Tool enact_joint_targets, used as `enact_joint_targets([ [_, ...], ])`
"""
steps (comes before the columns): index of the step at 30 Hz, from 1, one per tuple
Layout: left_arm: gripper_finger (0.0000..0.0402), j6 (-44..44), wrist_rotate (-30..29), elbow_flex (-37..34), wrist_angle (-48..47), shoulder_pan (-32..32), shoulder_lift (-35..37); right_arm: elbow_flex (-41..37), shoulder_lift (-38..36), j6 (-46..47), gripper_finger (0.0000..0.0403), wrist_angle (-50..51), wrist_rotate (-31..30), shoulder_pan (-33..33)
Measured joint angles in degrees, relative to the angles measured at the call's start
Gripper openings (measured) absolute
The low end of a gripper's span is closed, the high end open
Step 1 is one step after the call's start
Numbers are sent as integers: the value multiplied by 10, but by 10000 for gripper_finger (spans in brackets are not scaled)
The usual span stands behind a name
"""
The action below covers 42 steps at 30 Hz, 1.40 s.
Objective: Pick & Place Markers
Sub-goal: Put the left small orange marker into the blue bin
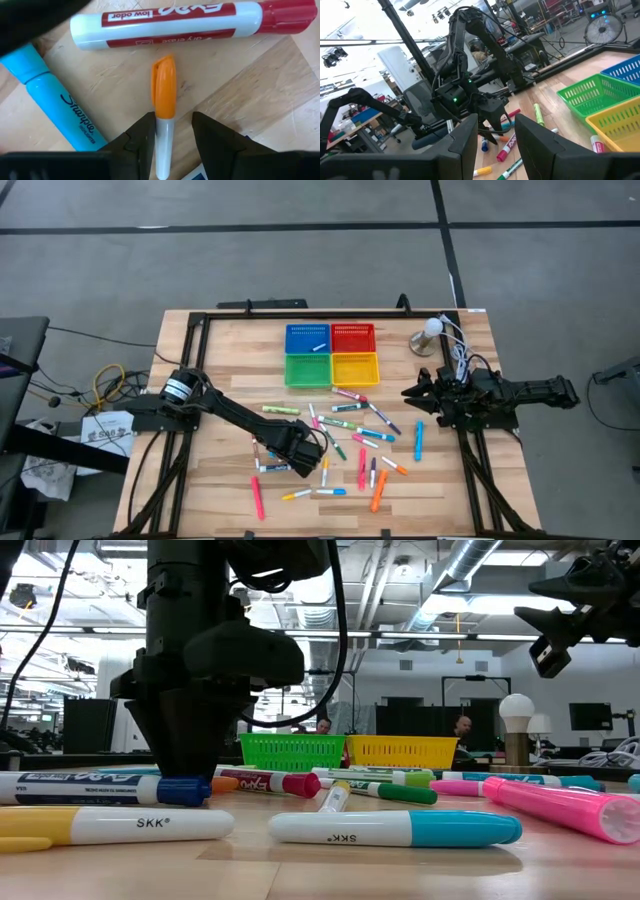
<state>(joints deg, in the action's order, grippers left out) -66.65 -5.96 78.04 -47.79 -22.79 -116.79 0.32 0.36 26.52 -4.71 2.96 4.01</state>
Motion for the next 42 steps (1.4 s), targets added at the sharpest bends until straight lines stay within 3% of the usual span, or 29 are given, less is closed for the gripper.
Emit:
enact_joint_targets([
  [18, 133, 0, -3, 0, 2, 0, 0, 0, 0, 0, 120, 0, 0, 0],
  [32, 45, -1, -6, 0, 7, 0, 0, 0, 0, 0, 120, 0, 0, 0],
  [42, 55, 25, -25, -3, -6, 22, 34, 0, 0, 0, 120, 0, 0, 0],
])
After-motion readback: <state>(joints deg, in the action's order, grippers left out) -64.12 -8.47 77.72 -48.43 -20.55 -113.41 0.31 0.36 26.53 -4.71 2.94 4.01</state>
